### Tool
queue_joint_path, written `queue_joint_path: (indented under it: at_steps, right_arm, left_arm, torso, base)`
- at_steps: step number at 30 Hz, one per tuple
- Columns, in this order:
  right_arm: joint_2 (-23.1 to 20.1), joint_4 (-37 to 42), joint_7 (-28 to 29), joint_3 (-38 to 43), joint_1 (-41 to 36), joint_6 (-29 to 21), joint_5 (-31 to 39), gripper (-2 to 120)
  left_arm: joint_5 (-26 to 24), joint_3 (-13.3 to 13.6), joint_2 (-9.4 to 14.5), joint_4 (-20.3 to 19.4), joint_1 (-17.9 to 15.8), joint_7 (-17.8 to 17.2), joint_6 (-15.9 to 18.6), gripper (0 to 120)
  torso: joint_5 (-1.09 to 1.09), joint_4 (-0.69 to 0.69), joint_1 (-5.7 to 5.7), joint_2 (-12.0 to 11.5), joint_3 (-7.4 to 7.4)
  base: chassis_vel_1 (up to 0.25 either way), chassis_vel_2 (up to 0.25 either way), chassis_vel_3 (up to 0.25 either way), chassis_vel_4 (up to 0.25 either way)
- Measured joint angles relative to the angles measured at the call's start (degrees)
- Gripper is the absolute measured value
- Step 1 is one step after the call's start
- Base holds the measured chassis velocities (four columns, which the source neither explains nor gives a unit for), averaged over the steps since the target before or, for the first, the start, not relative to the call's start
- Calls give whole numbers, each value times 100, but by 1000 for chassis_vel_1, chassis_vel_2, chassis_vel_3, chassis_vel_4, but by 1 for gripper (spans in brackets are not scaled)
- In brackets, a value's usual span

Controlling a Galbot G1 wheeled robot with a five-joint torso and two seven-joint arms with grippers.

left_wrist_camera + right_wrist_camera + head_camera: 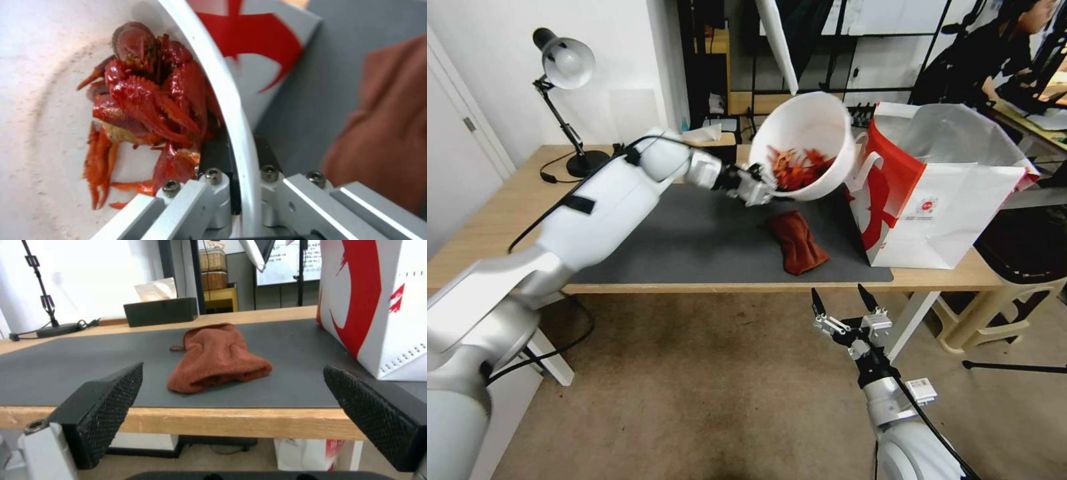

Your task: Sweep shrimp from table into container with towel, then put container into takeout bag.

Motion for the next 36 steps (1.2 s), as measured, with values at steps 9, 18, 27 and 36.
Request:
queue_joint_path:
  at_steps: [9, 18, 27, 36]
  right_arm:
    - [34, -59, -12, 40, 7, 21, -22, 100]
    - [37, -60, -19, 107, -18, 23, -18, 100]
    - [61, -74, -50, 210, -94, 68, -5, 100]
    - [39, -72, -76, 303, -143, 128, 42, 100]
  left_arm:
    - [196, -12, -954, 1000, -845, -113, -76, 0]
    - [306, -33, -1600, 1531, -1276, -249, -92, 0]
    - [426, 108, -2621, 2003, -1619, -336, -107, 0]
    - [475, 332, -2837, 2209, -1679, -343, -150, 0]
  torso:
    - [-2, 0, 0, 0, 0]
    - [-2, 1, -1, 0, 0]
    - [-1, -1, -1, 0, -1]
    - [-2, 1, -1, 0, -1]
  base:
    - [0, 0, 0, 0]
    - [0, 0, 0, 0]
    - [0, 0, 0, 0]
    - [0, 0, 0, 0]
